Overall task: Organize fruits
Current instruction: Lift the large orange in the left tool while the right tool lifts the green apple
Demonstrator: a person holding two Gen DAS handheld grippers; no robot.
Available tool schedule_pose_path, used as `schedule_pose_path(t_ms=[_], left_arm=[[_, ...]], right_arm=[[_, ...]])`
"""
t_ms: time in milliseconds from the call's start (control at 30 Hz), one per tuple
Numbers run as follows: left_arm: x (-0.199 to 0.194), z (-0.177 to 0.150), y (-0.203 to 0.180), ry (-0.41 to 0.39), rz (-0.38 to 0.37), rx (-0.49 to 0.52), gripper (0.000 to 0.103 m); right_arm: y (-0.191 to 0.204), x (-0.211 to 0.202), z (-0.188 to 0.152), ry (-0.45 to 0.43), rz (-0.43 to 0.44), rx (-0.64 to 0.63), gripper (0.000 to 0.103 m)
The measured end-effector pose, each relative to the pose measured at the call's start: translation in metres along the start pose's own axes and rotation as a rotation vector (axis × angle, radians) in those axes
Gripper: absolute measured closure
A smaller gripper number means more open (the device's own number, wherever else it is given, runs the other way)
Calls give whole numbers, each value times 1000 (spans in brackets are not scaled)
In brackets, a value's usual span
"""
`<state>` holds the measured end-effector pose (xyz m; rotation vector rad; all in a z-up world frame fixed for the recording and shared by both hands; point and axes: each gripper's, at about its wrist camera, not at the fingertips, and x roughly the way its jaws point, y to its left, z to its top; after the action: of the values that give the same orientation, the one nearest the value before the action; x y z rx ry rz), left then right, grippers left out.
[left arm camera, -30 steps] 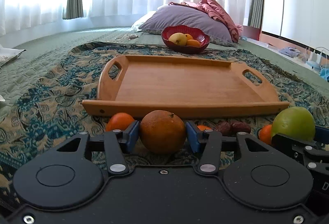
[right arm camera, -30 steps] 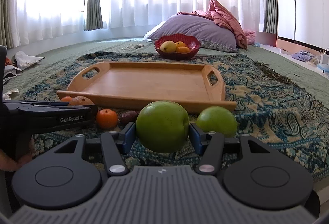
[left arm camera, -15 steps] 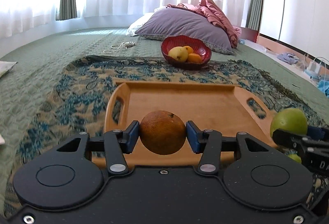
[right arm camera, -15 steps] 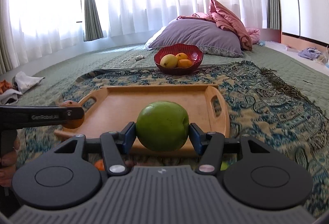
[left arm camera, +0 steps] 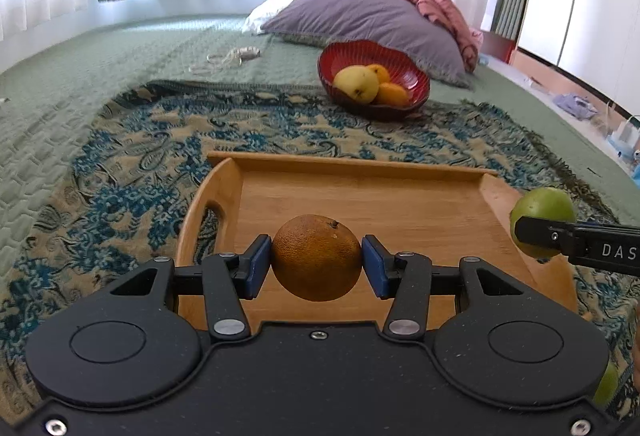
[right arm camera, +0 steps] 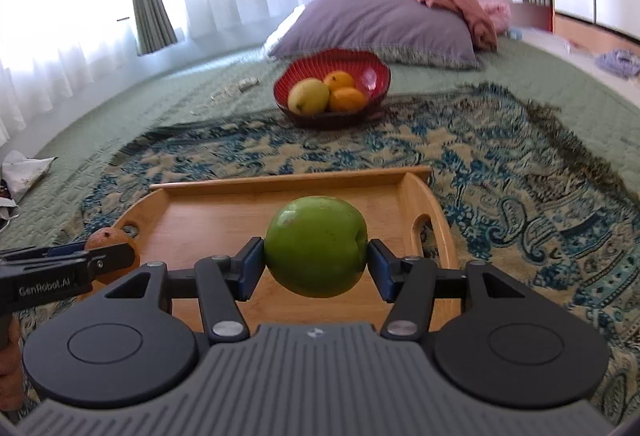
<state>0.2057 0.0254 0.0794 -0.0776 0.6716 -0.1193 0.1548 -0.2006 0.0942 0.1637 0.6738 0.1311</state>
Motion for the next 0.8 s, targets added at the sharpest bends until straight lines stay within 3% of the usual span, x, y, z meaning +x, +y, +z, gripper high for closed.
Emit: schedule_pose_path(t_ms=[400,800], left_arm=[[39,5,-2,52,35,7,56],[49,-1,-3,76,44,21,56]], right_arm=[[0,43,-1,105,-22,-36,44],[9,55,-11,133,-23,-72,44]])
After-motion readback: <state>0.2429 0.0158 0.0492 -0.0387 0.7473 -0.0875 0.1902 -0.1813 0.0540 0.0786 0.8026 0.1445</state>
